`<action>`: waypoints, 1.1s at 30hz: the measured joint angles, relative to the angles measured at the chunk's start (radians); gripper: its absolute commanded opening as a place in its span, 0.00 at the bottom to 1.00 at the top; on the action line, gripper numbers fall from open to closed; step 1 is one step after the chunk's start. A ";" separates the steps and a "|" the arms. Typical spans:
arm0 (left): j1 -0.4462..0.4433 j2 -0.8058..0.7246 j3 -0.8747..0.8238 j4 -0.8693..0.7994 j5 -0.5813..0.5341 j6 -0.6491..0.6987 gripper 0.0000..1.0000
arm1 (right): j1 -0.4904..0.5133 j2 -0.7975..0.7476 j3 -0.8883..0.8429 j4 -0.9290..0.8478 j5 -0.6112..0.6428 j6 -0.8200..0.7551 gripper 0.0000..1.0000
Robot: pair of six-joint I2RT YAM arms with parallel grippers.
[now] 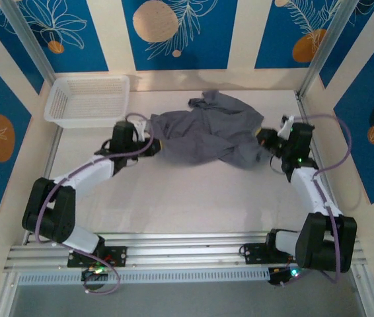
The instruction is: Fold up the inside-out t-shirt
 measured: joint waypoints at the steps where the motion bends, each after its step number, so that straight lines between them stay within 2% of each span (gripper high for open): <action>1: -0.006 -0.004 -0.040 0.028 -0.015 -0.001 0.09 | -0.011 -0.013 -0.030 -0.009 0.010 0.010 0.00; 6: -0.013 -0.146 -0.243 0.094 -0.137 -0.005 0.32 | -0.075 -0.188 -0.083 -0.047 0.101 0.053 0.00; 9: -0.013 -0.284 -0.270 0.062 -0.190 0.015 0.42 | -0.102 -0.304 -0.097 -0.058 0.155 0.076 0.00; 11: -0.013 -0.365 -0.262 0.032 -0.232 0.023 0.45 | -0.114 -0.358 -0.113 -0.067 0.187 0.095 0.00; 14: -0.013 -0.428 -0.210 -0.073 -0.286 0.031 0.43 | -0.128 -0.401 -0.125 -0.090 0.227 0.121 0.00; 18: -0.013 -0.343 -0.081 -0.259 -0.306 -0.013 0.37 | -0.137 -0.364 -0.107 -0.120 0.227 0.136 0.00; 21: -0.013 -0.240 -0.058 -0.312 -0.256 -0.082 0.37 | -0.137 -0.292 -0.064 -0.145 0.205 0.140 0.00; 26: -0.013 -0.135 -0.112 -0.309 -0.187 -0.171 0.39 | -0.137 -0.221 -0.033 -0.148 0.153 0.150 0.00; 33: -0.013 -0.064 -0.118 -0.206 -0.103 -0.220 0.40 | -0.136 -0.209 -0.032 -0.150 0.128 0.151 0.00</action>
